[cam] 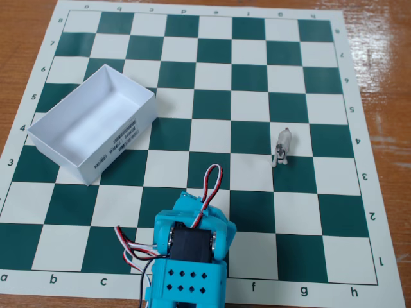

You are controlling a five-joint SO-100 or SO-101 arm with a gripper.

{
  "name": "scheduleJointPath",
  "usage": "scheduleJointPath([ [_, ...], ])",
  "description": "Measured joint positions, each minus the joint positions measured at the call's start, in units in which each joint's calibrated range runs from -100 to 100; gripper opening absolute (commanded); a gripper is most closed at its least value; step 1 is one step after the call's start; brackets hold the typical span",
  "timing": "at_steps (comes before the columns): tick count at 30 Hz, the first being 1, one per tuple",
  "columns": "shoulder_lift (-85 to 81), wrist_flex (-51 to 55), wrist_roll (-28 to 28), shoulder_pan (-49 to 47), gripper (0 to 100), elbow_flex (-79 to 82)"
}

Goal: Grab the toy horse and put it in the box.

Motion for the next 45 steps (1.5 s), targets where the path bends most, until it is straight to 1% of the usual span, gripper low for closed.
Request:
scheduleJointPath([
  [6,-0.17,1.4,-1.87,0.9,0,-0.82],
  [21,-0.34,1.75,-1.87,1.34,0,-1.0],
  [25,-0.34,2.19,-1.72,1.42,0,-3.99],
  [30,0.43,4.29,0.47,1.87,0,-11.33],
  [34,5.87,4.55,1.67,2.76,0,-19.31],
  [40,23.83,1.58,2.03,5.15,0,-33.0],
  [45,36.6,-2.28,3.59,7.77,0,-40.44],
])
